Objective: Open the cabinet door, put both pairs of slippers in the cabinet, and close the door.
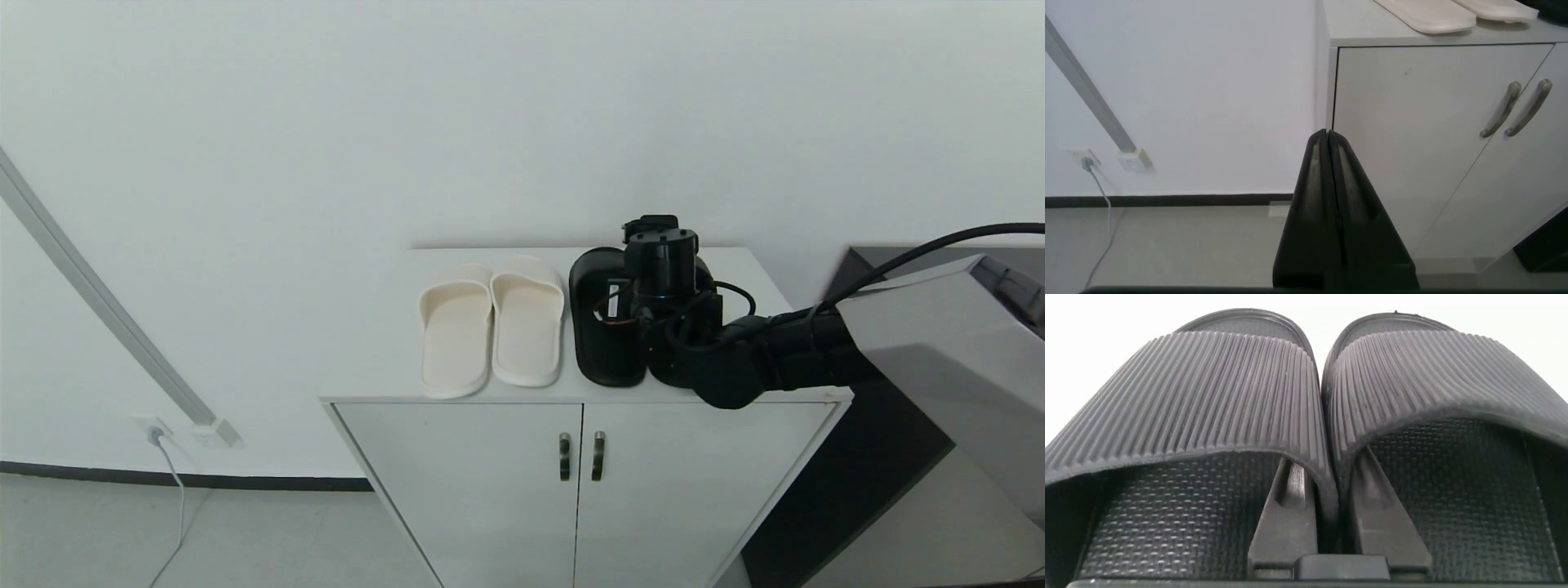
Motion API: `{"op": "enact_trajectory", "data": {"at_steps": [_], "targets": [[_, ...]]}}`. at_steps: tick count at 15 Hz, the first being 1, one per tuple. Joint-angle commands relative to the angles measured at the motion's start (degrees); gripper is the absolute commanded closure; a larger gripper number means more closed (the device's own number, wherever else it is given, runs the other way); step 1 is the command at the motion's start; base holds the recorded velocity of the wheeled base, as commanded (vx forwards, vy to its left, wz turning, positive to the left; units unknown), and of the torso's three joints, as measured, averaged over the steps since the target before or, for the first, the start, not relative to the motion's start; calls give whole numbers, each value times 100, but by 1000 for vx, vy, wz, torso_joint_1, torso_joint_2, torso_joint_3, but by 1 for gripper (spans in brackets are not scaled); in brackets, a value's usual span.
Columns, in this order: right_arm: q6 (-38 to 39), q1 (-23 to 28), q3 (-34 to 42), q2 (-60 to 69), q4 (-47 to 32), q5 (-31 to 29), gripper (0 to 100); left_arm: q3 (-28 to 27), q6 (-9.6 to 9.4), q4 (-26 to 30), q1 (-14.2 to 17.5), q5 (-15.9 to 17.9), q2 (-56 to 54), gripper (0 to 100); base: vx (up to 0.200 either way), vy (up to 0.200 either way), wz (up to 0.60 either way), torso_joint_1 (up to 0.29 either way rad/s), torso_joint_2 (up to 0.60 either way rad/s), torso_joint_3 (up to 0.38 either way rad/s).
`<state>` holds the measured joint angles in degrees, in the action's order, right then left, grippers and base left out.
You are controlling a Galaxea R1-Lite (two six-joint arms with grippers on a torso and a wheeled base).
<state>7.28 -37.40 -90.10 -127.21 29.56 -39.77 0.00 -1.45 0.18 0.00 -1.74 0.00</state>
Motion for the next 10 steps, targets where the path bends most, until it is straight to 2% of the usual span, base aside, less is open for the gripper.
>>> {"op": "enact_trajectory", "data": {"at_steps": [1,5,6,10], "targets": [[-104,-22,300,478,23,-5,100,0,22,-1,0,-1,0,100,0,0,0,0,0,0],[-121,-312,1381,1348,50,355,100,0,31,-1,0,-1,0,100,0,0,0,0,0,0],[-130,-461,1935,1761,58,646,100,0,31,-1,0,-1,9,100,0,0,0,0,0,0],[-174,-848,3174,2930,41,1612,100,0,22,-1,0,-1,0,100,0,0,0,0,0,0]]}}
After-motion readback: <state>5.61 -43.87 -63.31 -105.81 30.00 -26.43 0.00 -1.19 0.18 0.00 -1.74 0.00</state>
